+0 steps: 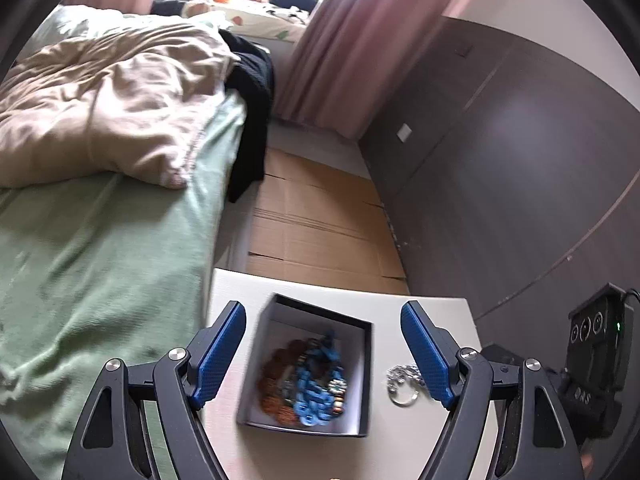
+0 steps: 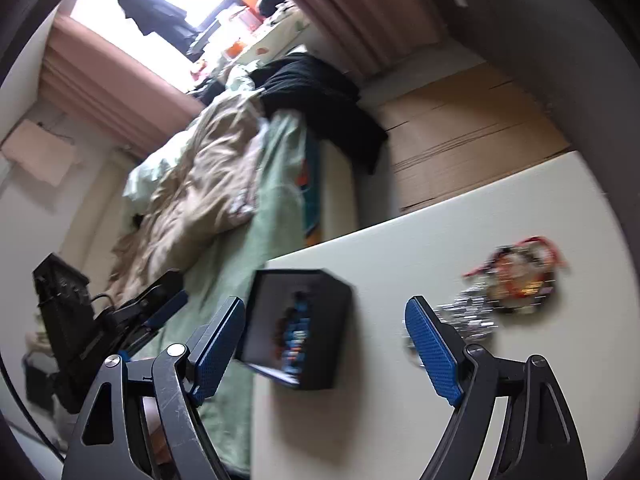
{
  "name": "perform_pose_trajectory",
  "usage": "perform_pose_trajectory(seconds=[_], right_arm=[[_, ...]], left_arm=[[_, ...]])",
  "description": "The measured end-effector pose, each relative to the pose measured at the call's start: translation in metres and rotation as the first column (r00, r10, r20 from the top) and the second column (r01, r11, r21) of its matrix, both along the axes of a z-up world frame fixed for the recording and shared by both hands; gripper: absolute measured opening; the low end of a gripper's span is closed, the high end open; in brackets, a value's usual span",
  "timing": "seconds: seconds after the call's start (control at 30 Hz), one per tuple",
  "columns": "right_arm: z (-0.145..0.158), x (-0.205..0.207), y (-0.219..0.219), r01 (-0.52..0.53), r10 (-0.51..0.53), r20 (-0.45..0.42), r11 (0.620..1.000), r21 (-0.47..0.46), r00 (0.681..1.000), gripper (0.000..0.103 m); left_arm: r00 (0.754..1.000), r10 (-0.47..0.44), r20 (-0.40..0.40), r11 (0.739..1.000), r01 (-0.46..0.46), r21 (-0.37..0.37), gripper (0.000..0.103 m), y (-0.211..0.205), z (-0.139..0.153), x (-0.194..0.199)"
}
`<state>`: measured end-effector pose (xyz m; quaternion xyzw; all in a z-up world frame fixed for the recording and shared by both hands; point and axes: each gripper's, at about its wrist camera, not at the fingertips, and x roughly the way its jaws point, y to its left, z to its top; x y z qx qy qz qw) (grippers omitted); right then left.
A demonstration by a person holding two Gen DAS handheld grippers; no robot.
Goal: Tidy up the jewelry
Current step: 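Place the second blue bracelet into the black box with the right gripper, then grasp the silver chain with the left gripper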
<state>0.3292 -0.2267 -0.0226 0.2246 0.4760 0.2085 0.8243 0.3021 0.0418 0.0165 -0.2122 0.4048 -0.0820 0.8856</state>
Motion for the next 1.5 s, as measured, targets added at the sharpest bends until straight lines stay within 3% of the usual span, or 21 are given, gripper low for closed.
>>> perform_pose_trajectory(seconds=[0.2, 0.63, 0.87, 1.13, 1.3, 1.5], right_arm=[[-0.005, -0.001, -0.042, 0.080, -0.082, -0.023, 0.995, -0.056, 0.996, 0.083], [-0.018, -0.003, -0.107, 0.180, -0.184, -0.102, 0.982, -0.048, 0.978, 0.083], [-0.019, -0.009, -0.137, 0.219, -0.221, -0.123, 0.975, -0.027, 0.967, 0.083], [-0.019, -0.013, -0.170, 0.278, -0.277, -0.137, 0.960, -0.010, 0.951, 0.083], [-0.024, -0.014, -0.179, 0.292, -0.291, -0.159, 0.956, -0.017, 0.943, 0.083], [-0.030, -0.013, -0.180, 0.290, -0.288, -0.193, 0.957, -0.019, 0.938, 0.083]], left_arm=[[0.997, -0.072, -0.002, 0.997, 0.073, 0.021, 0.080, -0.034, -0.003, 0.001], [0.967, -0.254, -0.006, 0.960, 0.253, 0.120, 0.080, -0.110, -0.016, 0.001], [0.929, -0.369, -0.029, 0.910, 0.368, 0.190, 0.066, -0.152, -0.027, 0.001], [0.885, -0.458, -0.082, 0.835, 0.460, 0.301, 0.065, -0.192, -0.045, 0.000], [0.861, -0.491, -0.133, 0.789, 0.504, 0.351, 0.060, -0.212, -0.066, 0.007], [0.847, -0.495, -0.194, 0.756, 0.530, 0.384, 0.059, -0.225, -0.092, 0.021]])
